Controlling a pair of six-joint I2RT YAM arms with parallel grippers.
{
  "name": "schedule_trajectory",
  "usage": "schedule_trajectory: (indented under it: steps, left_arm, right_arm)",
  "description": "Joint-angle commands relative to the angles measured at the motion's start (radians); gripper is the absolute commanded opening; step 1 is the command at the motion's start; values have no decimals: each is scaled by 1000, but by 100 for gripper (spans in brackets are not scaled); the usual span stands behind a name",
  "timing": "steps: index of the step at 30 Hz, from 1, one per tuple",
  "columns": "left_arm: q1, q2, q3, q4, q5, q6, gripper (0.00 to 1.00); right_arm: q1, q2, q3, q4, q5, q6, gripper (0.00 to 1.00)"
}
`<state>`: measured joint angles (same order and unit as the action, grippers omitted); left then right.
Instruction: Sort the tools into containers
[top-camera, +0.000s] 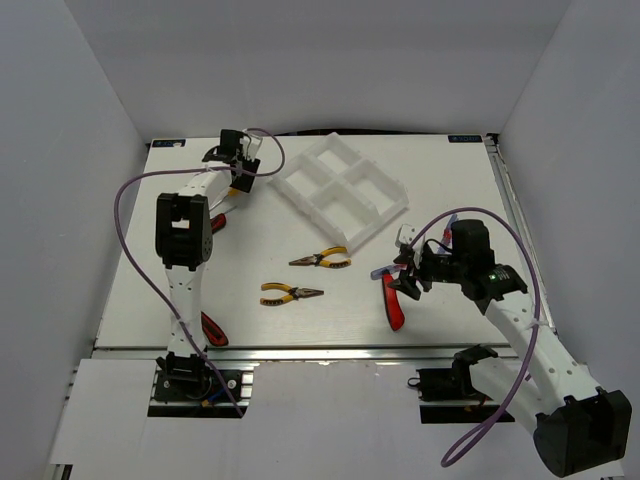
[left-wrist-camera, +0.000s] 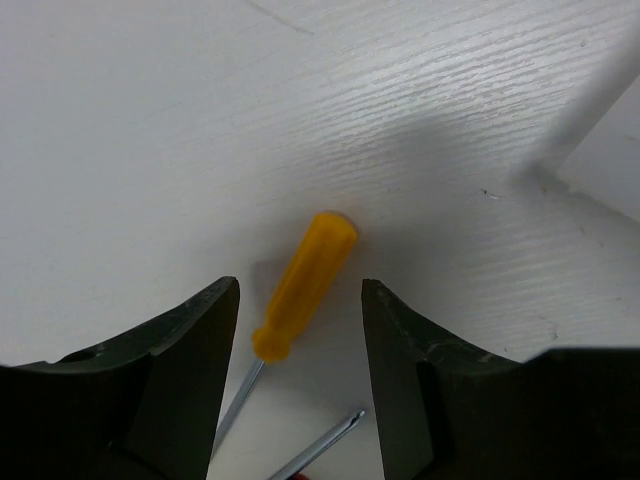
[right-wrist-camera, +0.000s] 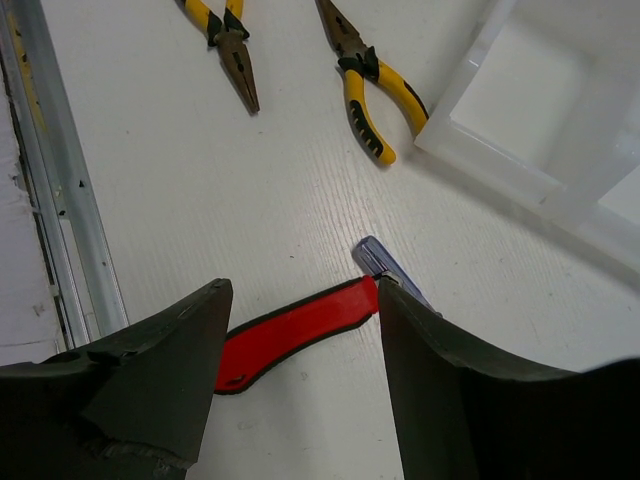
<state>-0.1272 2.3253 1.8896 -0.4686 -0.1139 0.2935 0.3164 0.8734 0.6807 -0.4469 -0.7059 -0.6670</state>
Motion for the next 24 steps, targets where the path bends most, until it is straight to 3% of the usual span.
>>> schedule_trajectory:
  steps: [1,11,17,24]
  left_arm:
    - [5,5,51,-25,57,22,63]
    - [50,42,31,-51,103,26,43]
    - [69,28,34,-13,89,18,17]
    - [72,-58,62,47,88,-19,3]
  right_arm:
    - [6,2,37,19,13,-13,67]
    - [6,1,37,20,8,-8,68]
    - [7,-4,36,22,-1,-11,68]
    - [6,-10,37,19,-9,-11,68]
